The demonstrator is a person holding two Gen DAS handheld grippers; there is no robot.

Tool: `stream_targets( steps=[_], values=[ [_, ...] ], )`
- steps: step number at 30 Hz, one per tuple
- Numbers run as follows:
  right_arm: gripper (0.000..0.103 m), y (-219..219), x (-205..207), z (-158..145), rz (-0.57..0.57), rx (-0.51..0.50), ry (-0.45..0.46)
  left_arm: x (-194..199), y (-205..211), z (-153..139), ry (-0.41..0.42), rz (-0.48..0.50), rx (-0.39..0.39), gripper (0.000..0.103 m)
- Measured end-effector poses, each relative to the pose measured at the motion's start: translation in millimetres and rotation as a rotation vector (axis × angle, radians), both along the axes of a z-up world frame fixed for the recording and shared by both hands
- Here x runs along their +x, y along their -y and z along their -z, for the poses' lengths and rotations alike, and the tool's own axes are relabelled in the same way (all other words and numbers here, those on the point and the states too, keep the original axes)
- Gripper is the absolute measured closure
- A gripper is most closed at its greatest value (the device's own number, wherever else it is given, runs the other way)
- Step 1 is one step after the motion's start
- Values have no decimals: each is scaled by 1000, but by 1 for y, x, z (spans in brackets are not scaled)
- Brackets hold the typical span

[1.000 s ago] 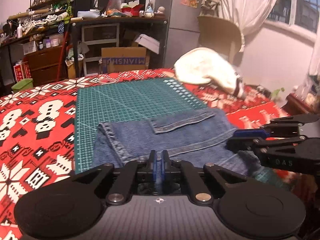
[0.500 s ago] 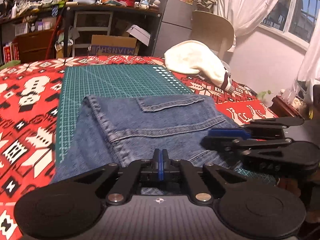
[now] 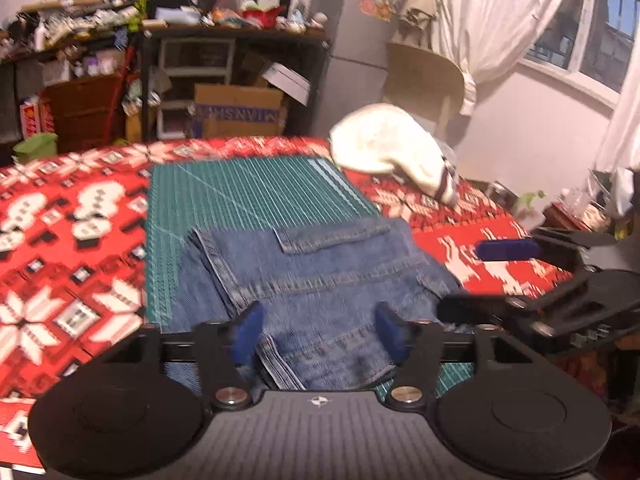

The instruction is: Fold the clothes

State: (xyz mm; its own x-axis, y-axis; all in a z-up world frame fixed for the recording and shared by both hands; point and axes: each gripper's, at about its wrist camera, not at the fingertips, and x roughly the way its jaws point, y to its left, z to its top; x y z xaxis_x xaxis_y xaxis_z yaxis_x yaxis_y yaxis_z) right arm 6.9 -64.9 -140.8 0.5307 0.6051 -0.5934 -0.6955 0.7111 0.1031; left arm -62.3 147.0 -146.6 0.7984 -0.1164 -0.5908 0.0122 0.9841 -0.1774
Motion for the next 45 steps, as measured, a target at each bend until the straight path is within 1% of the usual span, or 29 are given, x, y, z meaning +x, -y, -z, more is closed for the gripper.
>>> stream_targets(
  steps=[2,4,7,8,10,13,15,18,19,20,21,22,23,24,25,26,30,31,32,33,34,35,36,37,39,42,45],
  values=[
    [1,4,0,-6,7,-11,-8,-1,2,-6,0,-36,41,28],
    [1,5,0,-9,19,-32,-7,0,6,-9,-23,-76,109,24],
    [1,5,-1,-10,38,-78,10,1,12,-11,-58,-123,217,8],
    [1,3,-2,-11,50,-94,20,1,13,-12,-60,-126,243,8],
    [1,2,-3,-11,63,-111,33,-2,13,-12,-44,-111,258,7],
    [1,4,-4,-14,52,-88,24,0,8,-13,-73,-120,243,6],
    [1,6,-4,-17,68,-88,29,2,5,-14,-85,-117,252,6],
    [1,7,-5,-28,56,-99,96,6,2,-12,-82,-115,280,7],
    [1,5,-5,-31,41,-127,131,7,-1,-12,-81,-127,270,10],
    [1,1,-4,-34,25,-166,166,8,-4,-11,-80,-139,260,18],
    [1,-3,-2,-35,16,-192,178,9,-7,-10,-79,-156,245,23],
    [1,-6,1,-35,9,-211,177,10,-12,-8,-82,-179,220,40],
    [1,-9,5,-33,10,-211,162,12,-19,-6,-90,-195,188,62],
    [1,-13,8,-31,14,-201,140,16,-26,-4,-106,-202,150,74],
    [1,-16,12,-28,18,-191,118,19,-34,-1,-122,-206,108,94],
    [1,-19,16,-26,23,-181,95,22,-43,3,-131,-201,61,99],
    [2,-31,30,-16,40,-140,7,40,-76,12,-139,-175,-121,103],
    [7,-34,34,-13,44,-130,-16,47,-84,15,-148,-174,-174,103],
    [11,-37,37,-11,48,-120,-38,54,-92,18,-157,-173,-226,103],
    [17,-40,41,-8,53,-109,-60,61,-99,21,-165,-171,-273,103],
    [29,-43,44,-6,57,-99,-82,67,-105,25,-173,-169,-306,103],
    [35,-46,48,-4,61,-89,-104,73,-109,28,-181,-168,-326,103],
    [43,-50,52,-1,66,-79,-126,79,-110,30,-188,-171,-319,103],
    [47,-53,55,1,70,-68,-149,84,-111,31,-194,-174,-312,103],
    [48,-59,60,9,79,-67,-174,94,-114,37,-214,-191,-306,103],
    [48,-69,66,16,72,-65,-183,106,-118,47,-244,-220,-311,103],
    [48,-81,71,19,69,-58,-179,104,-124,46,-230,-209,-377,103]
  ],
)
